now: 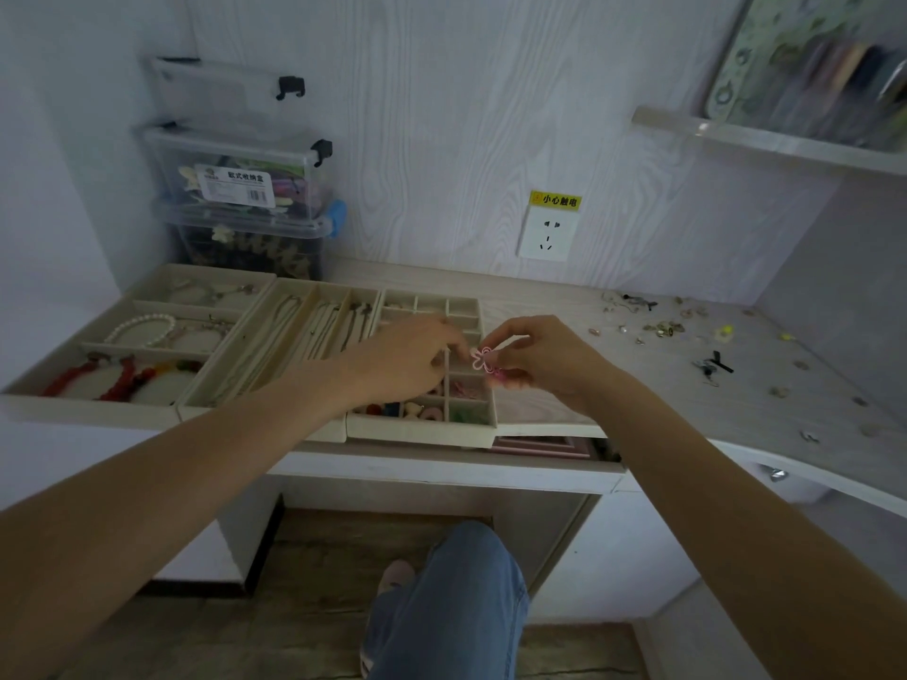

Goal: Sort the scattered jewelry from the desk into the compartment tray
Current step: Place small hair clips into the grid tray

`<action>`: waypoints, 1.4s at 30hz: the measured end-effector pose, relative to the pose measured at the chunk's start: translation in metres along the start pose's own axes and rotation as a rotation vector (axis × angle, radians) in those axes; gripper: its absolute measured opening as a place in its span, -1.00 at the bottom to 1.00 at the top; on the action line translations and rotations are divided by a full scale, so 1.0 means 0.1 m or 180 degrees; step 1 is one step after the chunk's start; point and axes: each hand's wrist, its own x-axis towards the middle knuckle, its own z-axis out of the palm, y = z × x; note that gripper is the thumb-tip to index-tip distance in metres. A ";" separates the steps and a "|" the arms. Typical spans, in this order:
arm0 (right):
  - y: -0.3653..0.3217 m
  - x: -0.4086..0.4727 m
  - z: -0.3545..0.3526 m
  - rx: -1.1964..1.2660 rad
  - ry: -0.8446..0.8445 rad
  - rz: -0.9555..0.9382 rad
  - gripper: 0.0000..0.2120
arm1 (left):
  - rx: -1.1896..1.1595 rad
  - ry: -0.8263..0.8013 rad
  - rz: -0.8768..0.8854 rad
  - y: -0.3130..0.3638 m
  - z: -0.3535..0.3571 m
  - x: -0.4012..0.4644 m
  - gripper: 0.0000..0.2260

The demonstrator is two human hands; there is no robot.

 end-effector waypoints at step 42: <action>-0.09 -0.15 0.05 0.1481 0.0041 0.0219 -0.85 | -0.0167 0.0920 0.0471 0.29 -0.02 -0.11 -0.84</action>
